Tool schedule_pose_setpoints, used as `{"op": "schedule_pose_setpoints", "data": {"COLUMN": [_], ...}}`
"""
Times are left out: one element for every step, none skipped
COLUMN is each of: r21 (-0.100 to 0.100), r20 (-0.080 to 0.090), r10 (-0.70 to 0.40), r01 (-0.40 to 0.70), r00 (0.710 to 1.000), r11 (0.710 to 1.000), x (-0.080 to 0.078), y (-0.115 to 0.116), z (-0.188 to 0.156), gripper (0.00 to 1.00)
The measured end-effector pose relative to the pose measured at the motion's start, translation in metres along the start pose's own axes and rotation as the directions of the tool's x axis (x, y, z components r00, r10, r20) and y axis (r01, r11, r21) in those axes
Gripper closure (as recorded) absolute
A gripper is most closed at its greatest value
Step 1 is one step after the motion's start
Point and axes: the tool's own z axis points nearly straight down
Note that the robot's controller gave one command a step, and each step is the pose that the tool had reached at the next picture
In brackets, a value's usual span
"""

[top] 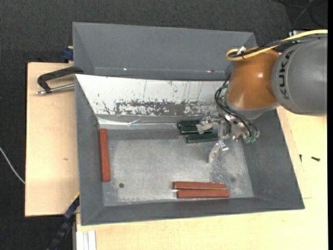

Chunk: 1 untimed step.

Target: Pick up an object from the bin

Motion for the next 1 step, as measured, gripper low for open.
{"op": "schedule_pose_setpoints", "data": {"r21": [0.004], "r20": [0.036], "r10": [0.001], "r01": [-0.001], "r00": [0.999], "r11": [1.000], "x": [-0.0087], "y": [0.0011], "z": [-0.0055], "gripper": [1.00]}}
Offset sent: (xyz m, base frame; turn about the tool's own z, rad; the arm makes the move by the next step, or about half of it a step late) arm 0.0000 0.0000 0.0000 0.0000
